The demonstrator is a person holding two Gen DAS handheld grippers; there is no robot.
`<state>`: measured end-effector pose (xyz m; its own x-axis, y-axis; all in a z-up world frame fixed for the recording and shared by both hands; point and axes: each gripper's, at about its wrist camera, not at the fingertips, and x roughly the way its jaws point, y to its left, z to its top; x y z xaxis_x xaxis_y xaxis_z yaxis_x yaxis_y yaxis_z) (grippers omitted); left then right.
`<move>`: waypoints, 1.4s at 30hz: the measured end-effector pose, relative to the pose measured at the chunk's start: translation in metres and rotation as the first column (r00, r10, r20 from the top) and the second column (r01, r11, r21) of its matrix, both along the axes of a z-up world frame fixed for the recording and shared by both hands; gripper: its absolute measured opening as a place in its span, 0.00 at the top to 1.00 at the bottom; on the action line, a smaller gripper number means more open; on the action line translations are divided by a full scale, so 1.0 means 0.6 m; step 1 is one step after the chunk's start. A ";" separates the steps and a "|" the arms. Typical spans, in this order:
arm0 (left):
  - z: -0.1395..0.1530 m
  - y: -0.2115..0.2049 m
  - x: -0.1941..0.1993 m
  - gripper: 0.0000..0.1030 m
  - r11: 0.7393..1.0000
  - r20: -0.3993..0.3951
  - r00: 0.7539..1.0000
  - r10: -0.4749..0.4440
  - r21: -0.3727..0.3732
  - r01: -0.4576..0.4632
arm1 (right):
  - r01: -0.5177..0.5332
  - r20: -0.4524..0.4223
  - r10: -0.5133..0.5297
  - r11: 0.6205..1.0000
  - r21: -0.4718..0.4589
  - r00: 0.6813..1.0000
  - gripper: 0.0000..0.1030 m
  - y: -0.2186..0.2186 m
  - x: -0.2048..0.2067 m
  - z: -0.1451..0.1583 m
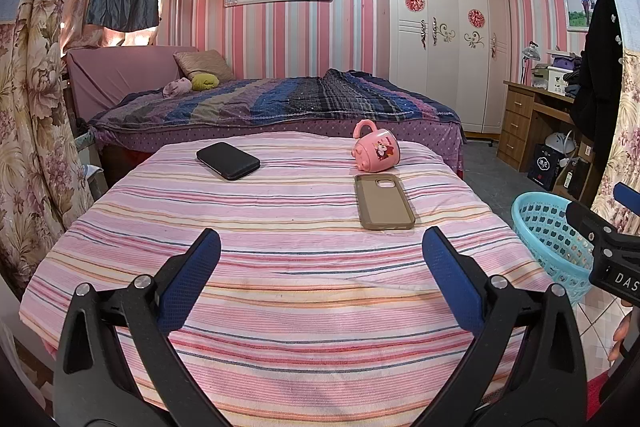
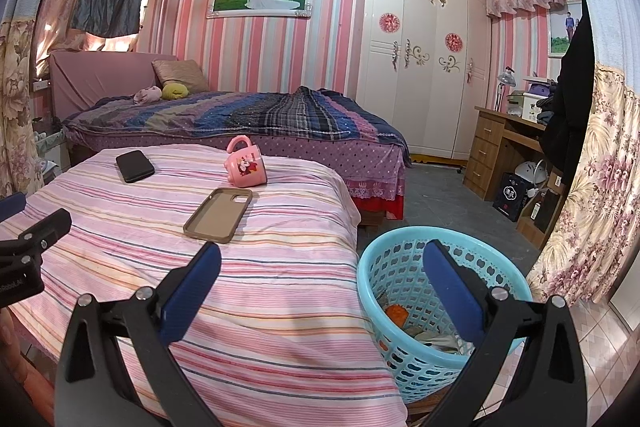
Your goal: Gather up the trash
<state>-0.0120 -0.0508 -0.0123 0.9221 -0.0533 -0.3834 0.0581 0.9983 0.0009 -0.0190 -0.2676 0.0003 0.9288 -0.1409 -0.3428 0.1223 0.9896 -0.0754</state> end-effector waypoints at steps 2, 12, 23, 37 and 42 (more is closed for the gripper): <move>0.000 0.000 0.000 0.05 1.000 0.001 1.000 0.001 0.000 -0.001 | 0.000 0.000 0.000 1.000 -0.001 1.000 0.04 0.000 0.000 0.000; 0.000 0.000 0.000 0.05 1.000 0.001 1.000 0.001 -0.001 -0.001 | 0.005 0.003 -0.005 1.000 0.004 1.000 0.04 -0.002 0.002 -0.001; -0.001 0.000 0.000 0.05 1.000 0.001 1.000 0.000 -0.001 0.000 | 0.009 0.005 -0.009 1.000 0.005 1.000 0.04 -0.008 0.002 -0.002; 0.000 -0.002 0.002 0.05 1.000 -0.002 1.000 -0.001 -0.001 0.001 | 0.011 0.004 -0.011 1.000 0.007 1.000 0.04 -0.010 0.002 -0.005; 0.003 -0.002 0.001 0.05 1.000 -0.001 1.000 -0.002 -0.001 0.002 | 0.010 0.006 -0.010 1.000 0.007 1.000 0.04 -0.010 0.001 -0.004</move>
